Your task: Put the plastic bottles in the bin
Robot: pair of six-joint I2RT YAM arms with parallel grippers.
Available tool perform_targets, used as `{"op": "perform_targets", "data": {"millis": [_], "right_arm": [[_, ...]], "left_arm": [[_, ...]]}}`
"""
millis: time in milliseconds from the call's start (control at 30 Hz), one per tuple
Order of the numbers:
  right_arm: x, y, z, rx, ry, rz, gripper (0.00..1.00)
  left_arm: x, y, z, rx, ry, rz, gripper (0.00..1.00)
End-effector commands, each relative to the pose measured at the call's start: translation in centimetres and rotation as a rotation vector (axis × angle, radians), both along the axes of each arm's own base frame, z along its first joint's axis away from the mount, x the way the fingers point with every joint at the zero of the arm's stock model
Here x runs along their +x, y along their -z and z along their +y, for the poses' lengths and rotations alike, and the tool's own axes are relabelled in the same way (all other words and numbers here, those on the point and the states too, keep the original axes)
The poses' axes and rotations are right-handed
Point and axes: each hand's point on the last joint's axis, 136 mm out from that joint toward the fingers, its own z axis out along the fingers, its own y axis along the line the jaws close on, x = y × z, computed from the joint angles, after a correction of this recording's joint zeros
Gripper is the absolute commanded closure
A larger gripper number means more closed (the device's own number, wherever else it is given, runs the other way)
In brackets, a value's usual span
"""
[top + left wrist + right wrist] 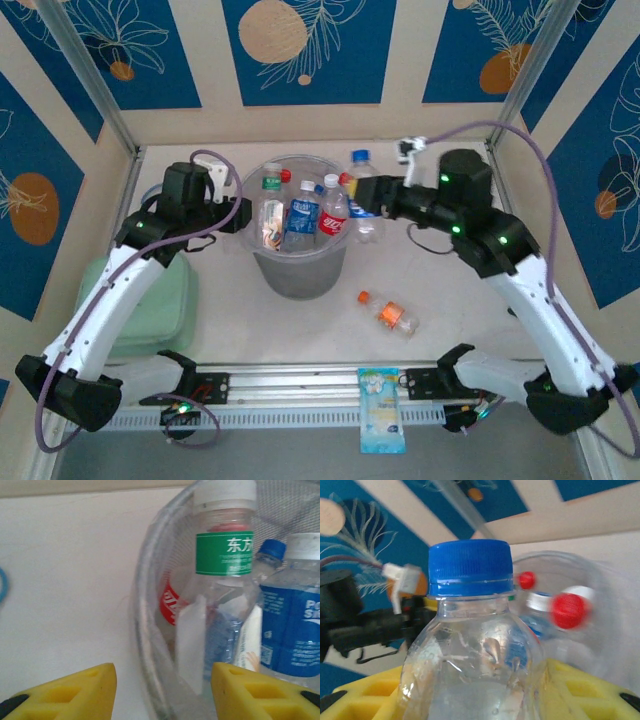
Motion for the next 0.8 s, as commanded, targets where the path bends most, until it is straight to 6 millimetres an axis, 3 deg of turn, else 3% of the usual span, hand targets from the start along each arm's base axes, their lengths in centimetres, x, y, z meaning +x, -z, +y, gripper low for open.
{"op": "perform_targets", "data": {"millis": [0,167,267,467,600,767], "right_arm": [[2.8,1.2,4.2,-0.087,0.013,-0.044,0.93],[3.7,2.6,10.3,-0.161,-0.062,-0.073,0.93],[4.1,4.1,12.7,-0.175,-0.106,-0.050,0.93],[3.3,7.1,15.7,-0.156,-0.202,0.046,0.89],[2.1,8.3,16.8,-0.150,-0.258,0.091,0.71],[1.4,8.4,16.0,-0.177,-0.264,0.095,0.39]], "left_arm": [[-0.4,-1.9,-1.3,-0.123,0.041,-0.044,0.50],[-1.1,-1.9,-0.5,-0.101,0.025,-0.046,0.51],[-1.6,-2.4,0.4,-0.070,0.003,-0.063,0.51],[-2.3,-3.4,1.6,-0.084,-0.024,-0.094,0.51],[-2.2,-3.7,1.4,-0.121,-0.022,-0.103,0.50],[-1.7,-3.5,0.8,-0.154,-0.009,-0.101,0.41]]}}
